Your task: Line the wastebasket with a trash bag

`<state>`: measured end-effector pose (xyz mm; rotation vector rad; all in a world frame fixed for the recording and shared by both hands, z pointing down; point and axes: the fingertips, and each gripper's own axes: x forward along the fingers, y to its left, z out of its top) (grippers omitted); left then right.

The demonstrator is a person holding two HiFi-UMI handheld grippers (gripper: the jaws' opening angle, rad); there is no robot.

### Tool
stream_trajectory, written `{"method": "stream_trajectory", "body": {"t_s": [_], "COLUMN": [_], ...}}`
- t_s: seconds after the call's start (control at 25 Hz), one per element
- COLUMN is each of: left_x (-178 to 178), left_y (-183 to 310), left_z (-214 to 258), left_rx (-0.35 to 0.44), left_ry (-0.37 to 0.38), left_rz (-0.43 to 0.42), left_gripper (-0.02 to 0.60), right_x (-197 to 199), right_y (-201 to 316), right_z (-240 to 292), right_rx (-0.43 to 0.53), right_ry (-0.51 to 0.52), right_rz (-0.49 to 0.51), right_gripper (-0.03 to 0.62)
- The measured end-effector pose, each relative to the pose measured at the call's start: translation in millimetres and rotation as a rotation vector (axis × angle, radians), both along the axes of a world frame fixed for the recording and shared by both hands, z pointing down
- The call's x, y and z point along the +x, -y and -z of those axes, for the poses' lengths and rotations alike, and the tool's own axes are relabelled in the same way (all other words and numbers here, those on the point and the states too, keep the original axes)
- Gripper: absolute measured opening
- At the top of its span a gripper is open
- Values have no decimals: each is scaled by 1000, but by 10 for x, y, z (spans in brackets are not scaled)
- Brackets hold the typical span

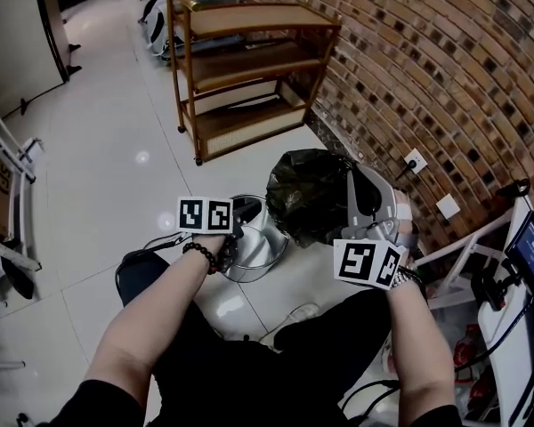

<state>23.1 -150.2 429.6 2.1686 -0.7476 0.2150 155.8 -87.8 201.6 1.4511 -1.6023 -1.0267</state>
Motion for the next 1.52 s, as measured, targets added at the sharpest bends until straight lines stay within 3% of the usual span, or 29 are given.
{"method": "stream_trajectory", "body": {"t_s": [0.12, 0.36, 0.6, 0.68, 0.8, 0.88, 1.52], "left_x": [-103, -367, -689, -802, -1007, -1112, -1445], "left_y": [88, 154, 169, 153, 151, 149, -102], "left_z": [-23, -185, -324, -350, -356, -339, -159], "left_rx": [-103, -239, -334, -348, -327, -299, -137], "left_ry": [-101, -183, -193, -194, -163, -139, 12], "left_rz": [54, 133, 215, 238, 285, 303, 279], "left_gripper": [210, 212, 209, 169, 50, 5, 5], "right_x": [-185, -609, -894, -970, -1030, -1021, -829], "right_y": [-12, -109, -176, -191, -188, -177, 8], "right_z": [74, 91, -58, -94, -158, -223, -1031], "right_rx": [13, 22, 1, -3, -12, -21, -155], "right_ry": [12, 30, 32, 29, 33, 40, 124], "right_rz": [57, 194, 289, 307, 322, 323, 246], "right_gripper": [3, 3, 2, 3, 3, 3, 3]}}
